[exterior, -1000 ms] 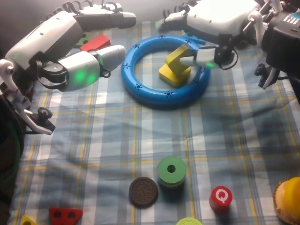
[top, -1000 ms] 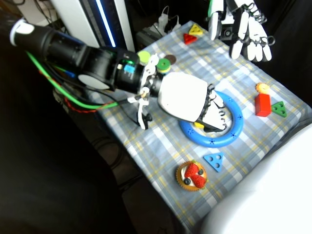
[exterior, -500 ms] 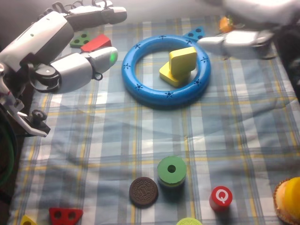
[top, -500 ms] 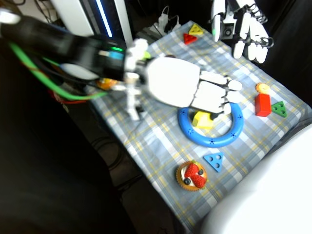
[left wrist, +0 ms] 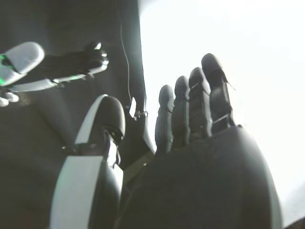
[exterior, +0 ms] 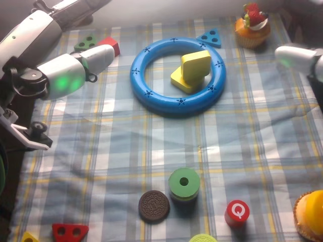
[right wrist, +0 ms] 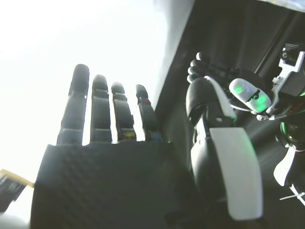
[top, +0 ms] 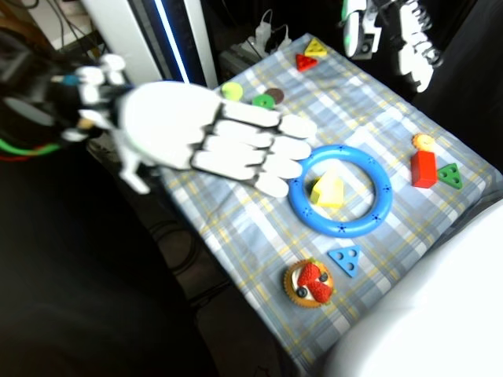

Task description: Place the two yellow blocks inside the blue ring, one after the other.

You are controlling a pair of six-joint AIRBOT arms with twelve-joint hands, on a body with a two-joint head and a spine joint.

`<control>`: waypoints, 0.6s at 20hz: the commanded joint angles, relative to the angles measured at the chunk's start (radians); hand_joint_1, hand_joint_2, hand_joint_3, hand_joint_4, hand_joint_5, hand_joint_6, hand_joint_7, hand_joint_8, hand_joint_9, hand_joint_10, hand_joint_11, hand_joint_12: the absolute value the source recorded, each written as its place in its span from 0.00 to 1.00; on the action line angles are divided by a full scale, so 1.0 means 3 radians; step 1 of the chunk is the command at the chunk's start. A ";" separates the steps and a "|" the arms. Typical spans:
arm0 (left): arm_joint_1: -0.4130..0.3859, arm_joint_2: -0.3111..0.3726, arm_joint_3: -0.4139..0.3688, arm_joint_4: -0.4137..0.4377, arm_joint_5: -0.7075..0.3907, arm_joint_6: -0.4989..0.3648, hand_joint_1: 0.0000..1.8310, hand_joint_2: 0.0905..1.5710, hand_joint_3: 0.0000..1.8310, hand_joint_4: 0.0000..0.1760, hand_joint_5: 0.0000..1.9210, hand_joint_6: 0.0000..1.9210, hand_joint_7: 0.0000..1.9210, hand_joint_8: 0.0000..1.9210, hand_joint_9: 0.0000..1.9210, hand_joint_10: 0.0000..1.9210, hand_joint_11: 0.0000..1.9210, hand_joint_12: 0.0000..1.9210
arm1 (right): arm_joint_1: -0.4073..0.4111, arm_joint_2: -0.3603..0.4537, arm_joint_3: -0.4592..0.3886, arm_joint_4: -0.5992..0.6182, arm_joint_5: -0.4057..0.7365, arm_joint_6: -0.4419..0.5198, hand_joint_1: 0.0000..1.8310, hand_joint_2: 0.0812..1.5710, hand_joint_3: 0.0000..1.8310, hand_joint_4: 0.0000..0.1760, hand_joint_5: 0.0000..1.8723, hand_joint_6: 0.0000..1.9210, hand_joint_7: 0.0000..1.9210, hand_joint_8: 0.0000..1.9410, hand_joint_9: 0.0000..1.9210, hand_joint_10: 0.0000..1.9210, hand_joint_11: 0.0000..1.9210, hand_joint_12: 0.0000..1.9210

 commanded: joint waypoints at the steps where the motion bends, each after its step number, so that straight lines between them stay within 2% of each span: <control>1: -0.0002 0.0000 0.0042 0.0021 -0.0431 -0.0125 0.43 0.88 0.00 0.02 0.09 0.00 0.08 0.00 0.07 0.00 0.00 0.28 | 0.0005 0.0006 -0.0017 -0.0009 0.0529 0.0012 0.20 0.84 0.00 0.30 0.00 0.00 0.00 0.00 0.02 0.01 0.00 0.08; 2: 0.0027 -0.0018 0.0095 0.0045 -0.0473 -0.0323 0.41 0.89 0.00 0.17 0.06 0.00 0.04 0.00 0.01 0.00 0.00 0.06 | -0.0079 0.0035 -0.0048 0.0034 0.0621 0.0019 0.26 0.84 0.00 0.32 0.00 0.00 0.00 0.00 0.00 0.00 0.00 0.02; 3: 0.0063 -0.0032 0.0145 0.0070 -0.0521 -0.0522 0.39 0.89 0.00 0.16 0.05 0.00 0.03 0.00 0.00 0.00 0.00 0.01 | -0.0175 0.0065 -0.0078 0.0087 0.0746 0.0033 0.27 0.84 0.00 0.36 0.00 0.00 0.00 0.00 0.00 0.00 0.00 0.00; 4: 0.0112 -0.0030 0.0181 0.0094 -0.0604 -0.0722 0.38 0.90 0.00 0.26 0.03 0.00 0.02 0.00 0.00 0.00 0.00 0.00 | -0.0272 0.0096 -0.0110 0.0127 0.0873 0.0058 0.27 0.83 0.00 0.33 0.00 0.00 0.00 0.00 0.00 0.00 0.00 0.00; 5: 0.0161 -0.0020 0.0186 0.0098 -0.0709 -0.0824 0.31 0.89 0.00 0.40 0.03 0.00 0.01 0.00 0.00 0.00 0.00 0.00 | -0.0349 0.0126 -0.0142 0.0164 0.1007 0.0079 0.28 0.81 0.00 0.36 0.00 0.00 0.00 0.00 0.00 0.00 0.00 0.00; 6: 0.0205 -0.0007 0.0180 0.0091 -0.0799 -0.0881 0.26 0.88 0.00 0.55 0.01 0.00 0.01 0.01 0.03 0.00 0.00 0.15 | -0.0432 0.0161 -0.0182 0.0212 0.1152 0.0082 0.29 0.81 0.00 0.27 0.00 0.00 0.00 0.00 0.00 0.00 0.00 0.00; 7: 0.0230 -0.0004 0.0182 0.0084 -0.0850 -0.0929 0.22 0.88 0.00 0.66 0.00 0.00 0.00 0.00 0.03 0.00 0.00 0.23 | -0.0490 0.0182 -0.0205 0.0239 0.1243 0.0082 0.28 0.81 0.00 0.31 0.00 0.00 0.00 0.00 0.00 0.00 0.00 0.00; 8: 0.0256 -0.0004 0.0195 0.0083 -0.0906 -0.1021 0.22 0.88 0.00 0.66 0.00 0.00 0.00 0.00 0.03 0.00 0.00 0.23 | -0.0543 0.0206 -0.0227 0.0273 0.1348 0.0082 0.28 0.81 0.00 0.31 0.00 0.00 0.00 0.00 0.00 0.00 0.00 0.00; 9: 0.0296 -0.0005 0.0213 0.0083 -0.1004 -0.1147 0.26 0.87 0.00 0.41 0.00 0.00 0.00 0.00 0.04 0.00 0.00 0.36 | -0.0613 0.0247 -0.0262 0.0310 0.1500 0.0084 0.28 0.81 0.00 0.28 0.00 0.00 0.00 0.00 0.00 0.00 0.01 0.01; 10: 0.0330 -0.0001 0.0212 0.0083 -0.1122 -0.1212 0.27 0.87 0.00 0.39 0.00 0.00 0.00 0.00 0.04 0.00 0.00 0.38 | -0.0667 0.0284 -0.0291 0.0335 0.1643 0.0091 0.27 0.81 0.00 0.40 0.00 0.00 0.00 0.00 0.00 0.00 0.01 0.00; 11: 0.0353 0.0011 0.0199 0.0085 -0.1224 -0.1245 0.29 0.87 0.00 0.35 0.00 0.00 0.00 0.00 0.03 0.00 0.00 0.35 | -0.0712 0.0304 -0.0311 0.0356 0.1772 0.0098 0.26 0.81 0.00 0.51 0.00 0.00 0.00 0.00 0.00 0.00 0.00 0.00; 12: 0.0372 0.0027 0.0182 0.0094 -0.1314 -0.1260 0.27 0.89 0.00 0.36 0.00 0.00 0.00 0.00 0.01 0.01 0.00 0.27 | -0.0751 0.0320 -0.0327 0.0374 0.1900 0.0105 0.26 0.82 0.00 0.39 0.00 0.00 0.00 0.00 0.00 0.00 0.00 0.00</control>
